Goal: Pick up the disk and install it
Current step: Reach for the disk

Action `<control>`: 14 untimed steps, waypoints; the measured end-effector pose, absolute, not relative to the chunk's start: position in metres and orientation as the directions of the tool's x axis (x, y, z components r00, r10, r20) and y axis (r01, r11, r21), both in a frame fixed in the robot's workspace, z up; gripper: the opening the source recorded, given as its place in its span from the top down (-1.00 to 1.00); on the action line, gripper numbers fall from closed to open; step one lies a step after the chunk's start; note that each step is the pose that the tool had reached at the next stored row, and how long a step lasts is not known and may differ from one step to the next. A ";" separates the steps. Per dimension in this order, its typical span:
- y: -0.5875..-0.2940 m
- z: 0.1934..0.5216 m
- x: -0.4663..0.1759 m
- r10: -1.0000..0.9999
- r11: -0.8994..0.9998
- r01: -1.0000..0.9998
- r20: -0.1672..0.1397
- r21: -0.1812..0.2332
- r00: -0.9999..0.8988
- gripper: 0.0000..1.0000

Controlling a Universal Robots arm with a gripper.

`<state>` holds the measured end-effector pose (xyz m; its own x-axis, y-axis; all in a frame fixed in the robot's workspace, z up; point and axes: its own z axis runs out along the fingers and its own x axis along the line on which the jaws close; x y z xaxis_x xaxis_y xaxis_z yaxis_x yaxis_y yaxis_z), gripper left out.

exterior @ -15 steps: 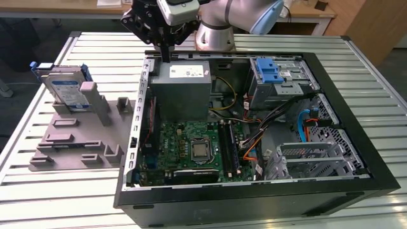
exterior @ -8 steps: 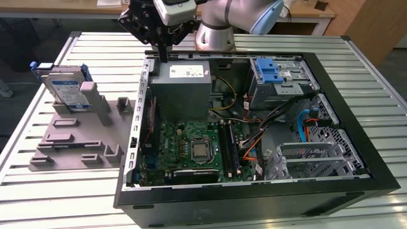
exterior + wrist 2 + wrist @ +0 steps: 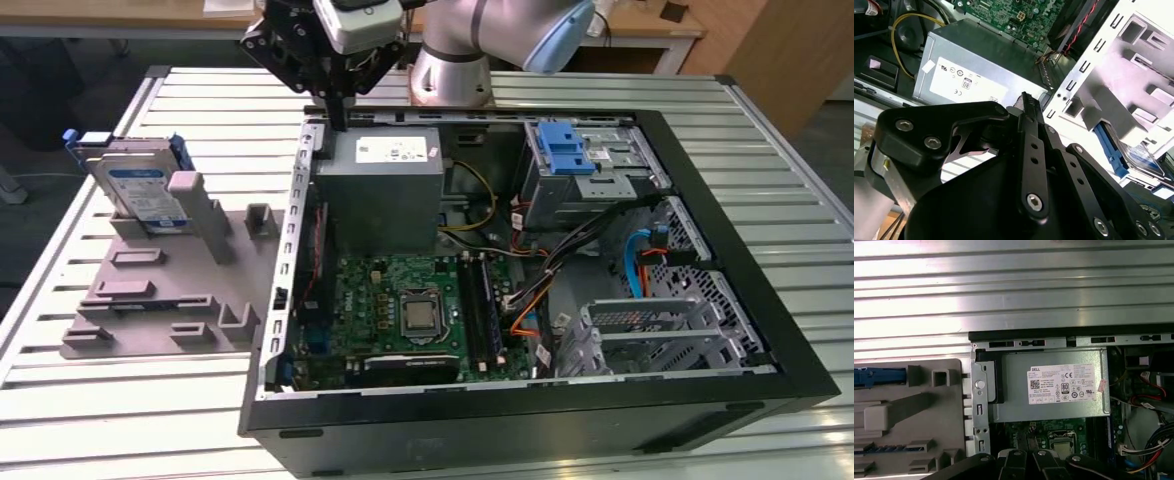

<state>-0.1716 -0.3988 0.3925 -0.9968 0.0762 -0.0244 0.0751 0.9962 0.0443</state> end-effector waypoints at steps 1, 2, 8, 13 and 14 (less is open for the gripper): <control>-0.399 0.392 -0.172 0.076 0.996 0.075 -0.024 0.044 -0.997 0.79; -0.399 0.392 -0.173 0.076 0.996 0.075 -0.024 0.044 -0.997 0.79; -0.399 0.392 -0.177 0.076 0.996 0.075 -0.024 0.044 -0.997 0.79; -0.399 0.392 -0.180 0.076 0.996 0.075 -0.024 0.044 -0.997 0.79; -0.399 0.392 -0.181 0.076 0.996 0.075 -0.024 0.044 -0.997 0.79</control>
<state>-0.1808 -0.3988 0.3922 -0.9968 0.0762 -0.0244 0.0751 0.9962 0.0443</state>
